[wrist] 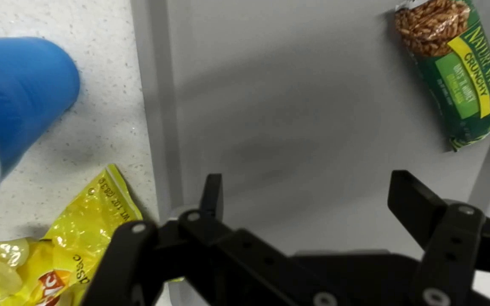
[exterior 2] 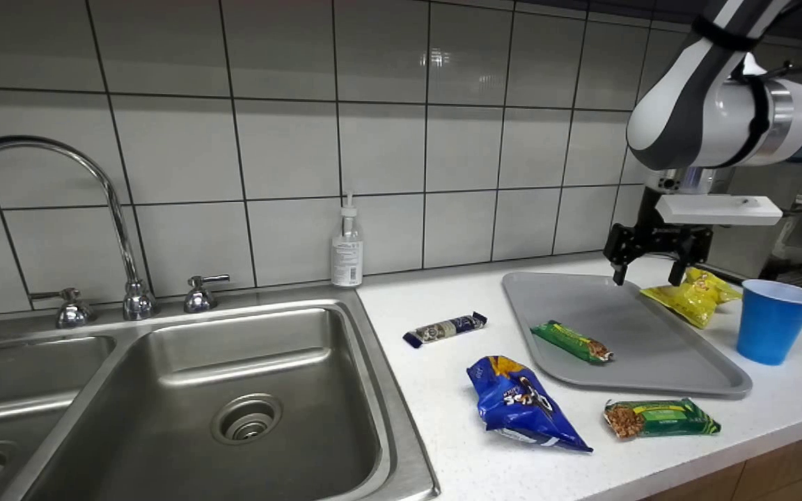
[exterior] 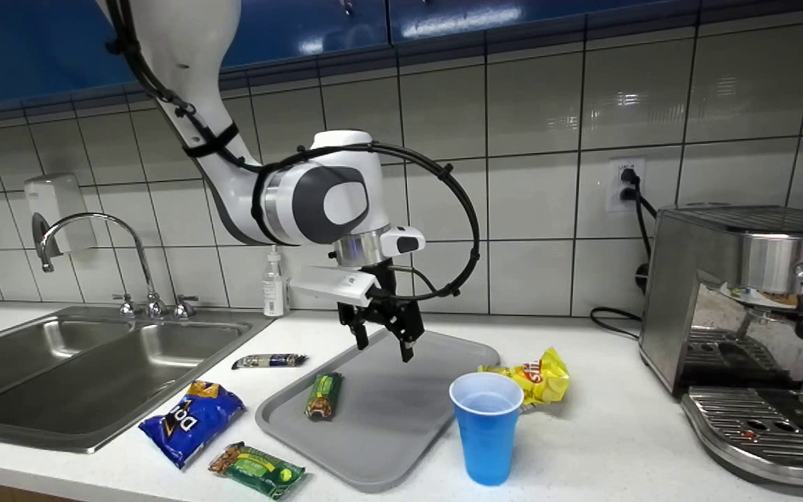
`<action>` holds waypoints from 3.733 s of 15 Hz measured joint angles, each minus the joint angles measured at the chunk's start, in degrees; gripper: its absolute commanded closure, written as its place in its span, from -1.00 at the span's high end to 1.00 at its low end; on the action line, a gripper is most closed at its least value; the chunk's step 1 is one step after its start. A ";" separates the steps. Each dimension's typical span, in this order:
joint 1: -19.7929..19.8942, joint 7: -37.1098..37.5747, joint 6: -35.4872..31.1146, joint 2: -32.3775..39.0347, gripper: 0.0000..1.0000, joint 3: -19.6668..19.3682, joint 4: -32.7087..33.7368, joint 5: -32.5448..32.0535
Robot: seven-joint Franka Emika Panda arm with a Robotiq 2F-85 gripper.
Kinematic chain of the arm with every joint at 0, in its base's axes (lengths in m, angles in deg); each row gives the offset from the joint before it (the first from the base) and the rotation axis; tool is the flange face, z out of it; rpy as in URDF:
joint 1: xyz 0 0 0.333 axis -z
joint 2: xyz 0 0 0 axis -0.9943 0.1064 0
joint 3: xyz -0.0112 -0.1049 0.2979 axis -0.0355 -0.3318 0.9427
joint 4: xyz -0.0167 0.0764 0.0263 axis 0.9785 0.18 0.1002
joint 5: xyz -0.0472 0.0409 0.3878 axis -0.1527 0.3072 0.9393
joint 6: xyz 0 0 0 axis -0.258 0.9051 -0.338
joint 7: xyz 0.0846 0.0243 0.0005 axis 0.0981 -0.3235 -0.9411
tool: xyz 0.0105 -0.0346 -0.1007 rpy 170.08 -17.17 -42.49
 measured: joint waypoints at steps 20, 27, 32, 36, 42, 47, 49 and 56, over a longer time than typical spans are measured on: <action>-0.55 -2.28 -5.90 0.21 1.00 2.53 -1.47 -2.40; -3.10 -5.25 -10.36 0.55 1.00 6.16 -3.62 -5.56; -4.19 -6.36 -11.03 2.56 1.00 6.54 -3.74 -8.86; -4.40 -6.92 -11.11 4.33 1.00 6.53 -3.62 -10.44; -4.20 -8.53 -11.85 6.16 1.00 7.62 -3.60 -11.34; -4.22 -9.24 -12.77 7.68 1.00 8.27 -3.46 -11.37; -4.26 -9.24 -13.04 8.52 1.00 8.18 -3.16 -11.42; -4.26 -9.24 -13.26 10.63 1.00 8.17 -1.83 -11.42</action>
